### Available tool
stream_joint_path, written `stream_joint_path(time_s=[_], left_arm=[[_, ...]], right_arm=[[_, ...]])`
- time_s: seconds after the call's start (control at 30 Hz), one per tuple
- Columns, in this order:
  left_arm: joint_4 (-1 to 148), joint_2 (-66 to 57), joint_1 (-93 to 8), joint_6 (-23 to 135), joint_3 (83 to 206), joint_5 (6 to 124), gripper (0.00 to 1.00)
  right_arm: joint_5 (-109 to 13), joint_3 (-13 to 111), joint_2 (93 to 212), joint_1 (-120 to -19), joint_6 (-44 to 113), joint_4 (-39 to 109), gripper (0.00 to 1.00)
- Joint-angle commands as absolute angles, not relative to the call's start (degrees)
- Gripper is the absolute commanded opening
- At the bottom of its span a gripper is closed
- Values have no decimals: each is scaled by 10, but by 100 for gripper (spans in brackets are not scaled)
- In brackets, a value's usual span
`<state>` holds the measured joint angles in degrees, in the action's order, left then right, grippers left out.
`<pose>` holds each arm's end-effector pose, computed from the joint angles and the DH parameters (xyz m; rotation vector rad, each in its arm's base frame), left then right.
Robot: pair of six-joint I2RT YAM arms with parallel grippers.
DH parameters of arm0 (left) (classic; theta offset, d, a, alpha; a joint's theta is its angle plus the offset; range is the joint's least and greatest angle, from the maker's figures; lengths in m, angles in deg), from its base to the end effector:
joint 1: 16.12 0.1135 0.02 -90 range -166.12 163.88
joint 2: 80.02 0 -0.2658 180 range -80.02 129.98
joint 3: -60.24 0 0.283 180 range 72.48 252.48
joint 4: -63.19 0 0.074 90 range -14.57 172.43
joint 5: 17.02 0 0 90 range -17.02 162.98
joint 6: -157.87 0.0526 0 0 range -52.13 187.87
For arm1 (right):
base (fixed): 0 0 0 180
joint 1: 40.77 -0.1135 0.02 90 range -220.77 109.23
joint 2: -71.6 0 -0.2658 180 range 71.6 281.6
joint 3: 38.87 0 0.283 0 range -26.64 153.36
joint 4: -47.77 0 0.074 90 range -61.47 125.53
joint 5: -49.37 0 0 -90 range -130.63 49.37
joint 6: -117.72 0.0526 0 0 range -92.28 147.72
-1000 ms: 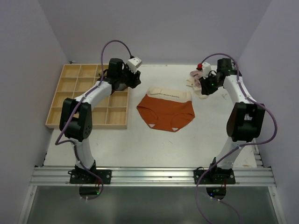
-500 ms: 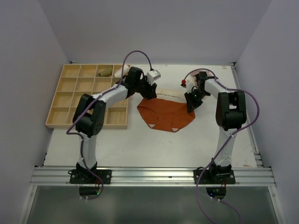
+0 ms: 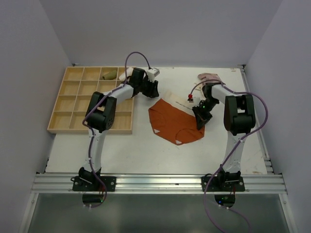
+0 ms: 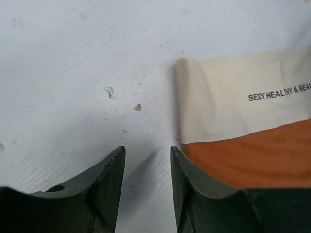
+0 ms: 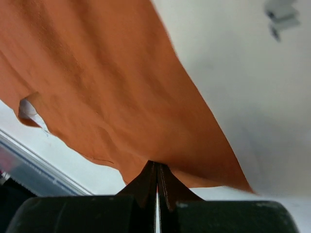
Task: Roll the underwear
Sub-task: Flatten the underwear
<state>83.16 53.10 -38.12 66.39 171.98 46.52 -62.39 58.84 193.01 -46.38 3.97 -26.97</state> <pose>0.5068 -0.2301 0.1243 0.6495 2.2173 -0.7402 0.3958 0.0585 0.1051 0.7185 -2.9106 -0.6038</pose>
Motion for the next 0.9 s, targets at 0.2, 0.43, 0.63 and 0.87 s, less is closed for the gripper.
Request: stream_joint_path(time_s=[0.2,0.43,0.63,0.87], left_arm=[[698,440,-363,675,1660,379,51],[832,363,-387,788,1619,327,48],[908,378,-425,780,1613,373,42],[957,455,-429,761,1667,407,41]], right_arm=[[-668,565,1879,-465,-23,-336,7],[-783,642,1795,-415,23,-295,15],[-649,673,1866,-410,31,-254,3],[-584,671,1953,-410,45,-202,0]])
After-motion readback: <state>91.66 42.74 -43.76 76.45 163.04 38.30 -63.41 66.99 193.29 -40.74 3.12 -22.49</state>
